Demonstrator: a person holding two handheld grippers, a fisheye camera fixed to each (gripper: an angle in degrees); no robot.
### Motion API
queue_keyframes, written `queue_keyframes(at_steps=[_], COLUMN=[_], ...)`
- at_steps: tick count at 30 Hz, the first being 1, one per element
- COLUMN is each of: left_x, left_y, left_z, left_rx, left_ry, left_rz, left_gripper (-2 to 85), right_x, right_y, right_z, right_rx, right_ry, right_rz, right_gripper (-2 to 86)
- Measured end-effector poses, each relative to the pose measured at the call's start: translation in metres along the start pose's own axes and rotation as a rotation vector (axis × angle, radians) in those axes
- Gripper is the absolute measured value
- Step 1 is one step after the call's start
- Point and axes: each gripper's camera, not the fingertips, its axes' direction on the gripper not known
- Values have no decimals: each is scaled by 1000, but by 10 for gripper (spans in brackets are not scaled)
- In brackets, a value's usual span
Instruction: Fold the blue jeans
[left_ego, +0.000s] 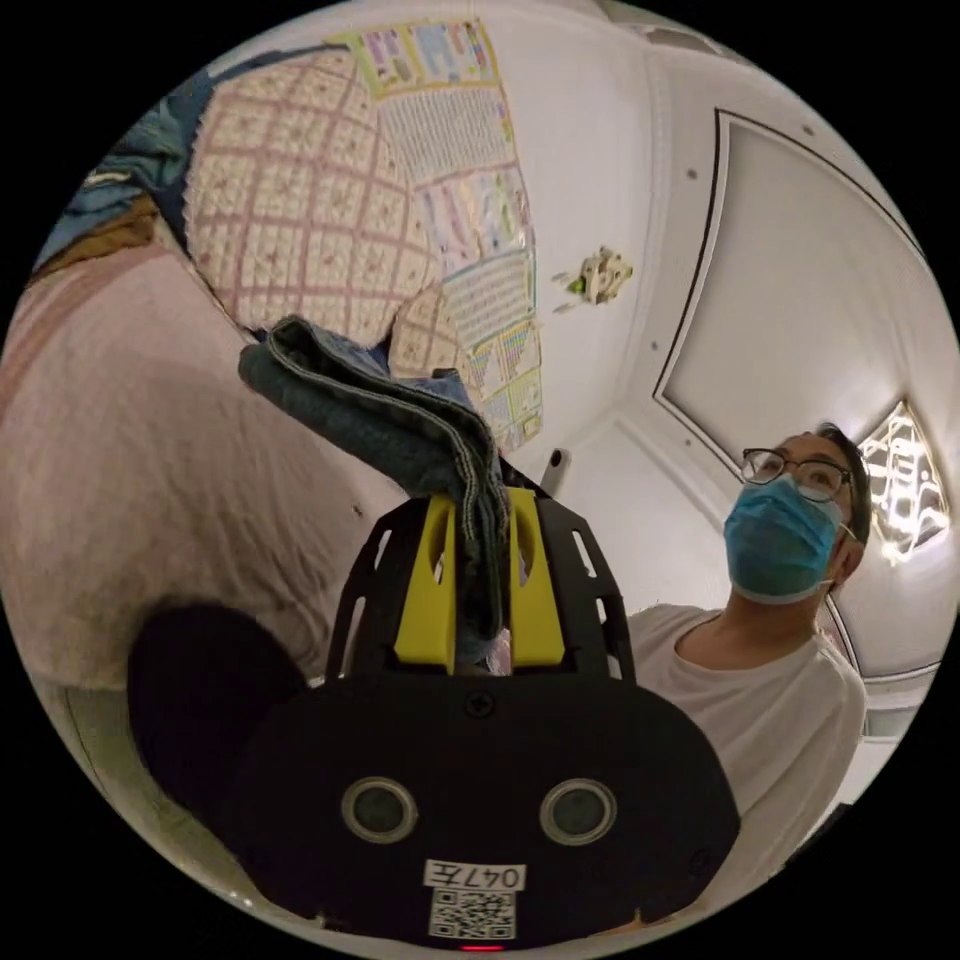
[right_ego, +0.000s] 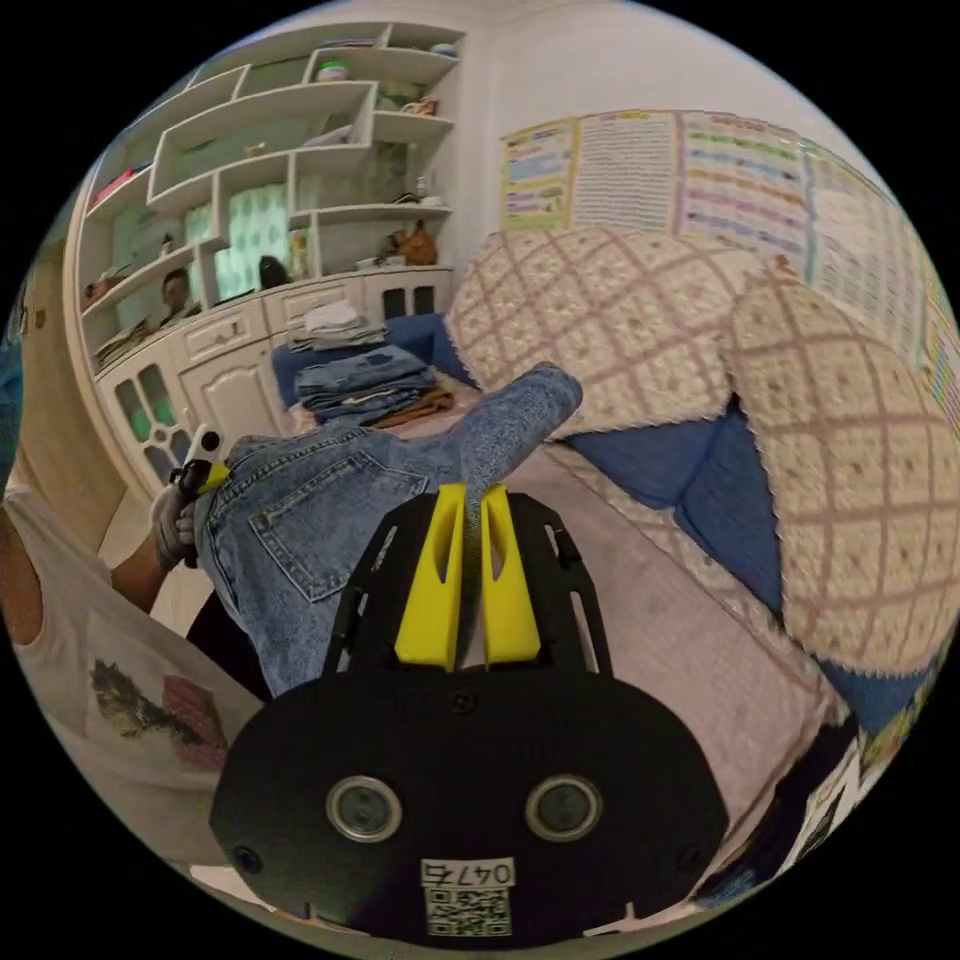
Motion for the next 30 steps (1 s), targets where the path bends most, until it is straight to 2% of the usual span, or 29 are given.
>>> queue_keyframes(at_steps=[6,12,14,16,17,19,20,22,25,27,30], left_x=[35,93,95,77,57,22,12,21,73,109,165], left_y=[14,-46,-77,-95,-103,-108,-99,-82,-50,-26,5], left_z=[-124,-207,-225,-237,-244,-258,-270,-285,-293,-288,-264], left_rx=[268,490,574,652,679,668,705,762,776,757,617], left_ry=[-154,-428,-580,-715,-810,-888,-815,-720,-856,-937,-1088], left_rz=[17,243,240,129,24,-144,-158,-92,38,139,312], left_gripper=[77,77,78,79,83,100,112,125,133,124,96], right_x=[-91,-136,-140,-132,-129,-118,-116,-112,-101,-84,-61], right_y=[-148,-314,-358,-390,-391,-368,-359,-310,-221,-162,-54], right_z=[75,134,161,188,190,183,179,159,106,64,-8], right_rx=[57,156,116,54,55,141,151,121,120,111,67], right_ry=[-110,-173,-130,-41,-62,-201,-218,-174,-30,-13,32], right_rz=[-246,-335,-307,-135,-94,2,4,-66,-135,-70,103], right_gripper=[-5,9,33,107,111,115,113,108,89,73,33])
